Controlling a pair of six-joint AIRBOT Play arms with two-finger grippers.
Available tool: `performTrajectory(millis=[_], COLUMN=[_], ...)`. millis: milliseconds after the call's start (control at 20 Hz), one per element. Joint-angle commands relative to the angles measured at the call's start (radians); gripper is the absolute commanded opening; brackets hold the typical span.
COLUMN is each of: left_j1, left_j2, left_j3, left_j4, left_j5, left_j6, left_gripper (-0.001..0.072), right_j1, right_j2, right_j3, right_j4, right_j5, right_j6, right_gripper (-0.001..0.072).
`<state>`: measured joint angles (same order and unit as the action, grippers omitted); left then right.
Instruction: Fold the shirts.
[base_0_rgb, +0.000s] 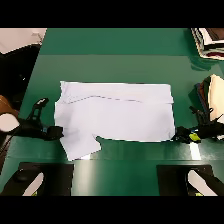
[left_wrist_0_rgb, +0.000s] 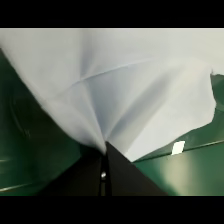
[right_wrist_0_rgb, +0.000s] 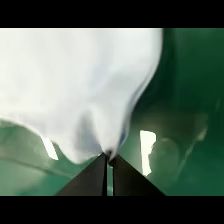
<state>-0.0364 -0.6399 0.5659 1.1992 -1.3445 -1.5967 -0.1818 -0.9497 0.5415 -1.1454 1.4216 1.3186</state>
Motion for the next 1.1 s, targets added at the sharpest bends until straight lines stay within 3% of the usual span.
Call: performTrajectory(millis=[0, 100, 250, 400, 650, 950, 1000, 1050], left_j1=[0.0, 0.0, 0.0, 0.0, 0.0, 0.0, 0.0, 0.0], left_j2=[0.157, 0.186, 0.114, -0.074, -0.419, -0.57, -0.57, -0.57], left_j3=[0.018, 0.062, 0.132, 0.209, 0.352, 0.39, 0.39, 0.393], left_j4=[-0.011, -0.021, 0.028, 0.103, 0.159, 0.148, 0.148, 0.148], left_j5=[-0.205, -0.238, -0.117, 0.076, 0.312, 0.525, 0.529, 0.527], left_j6=[-0.061, -0.08, -0.066, -0.018, -0.018, -0.021, -0.029, -0.055], left_gripper=[0.0019, 0.0019, 0.0019, 0.0021, 0.0022, 0.0038, 0.0302, 0.0573], right_j1=[0.009, 0.01, 0.012, 0.074, 0.199, 0.224, 0.217, 0.204], right_j2=[0.143, 0.209, 0.159, -0.02, -0.387, -0.676, -0.706, -0.729], right_j3=[0.08, 0.145, 0.267, 0.403, 0.688, 0.949, 0.975, 0.998], right_j4=[-0.113, -0.15, -0.126, -0.131, -0.129, 0.004, 0.046, 0.102], right_j5=[0.182, 0.198, 0.15, 0.069, -0.053, -0.065, -0.063, -0.058], right_j6=[0.034, 0.069, 0.076, 0.076, 0.076, 0.076, 0.076, 0.072], right_gripper=[0.0015, 0.0015, 0.0014, 0.0014, 0.0014, 0.0017, 0.0052, 0.0222])
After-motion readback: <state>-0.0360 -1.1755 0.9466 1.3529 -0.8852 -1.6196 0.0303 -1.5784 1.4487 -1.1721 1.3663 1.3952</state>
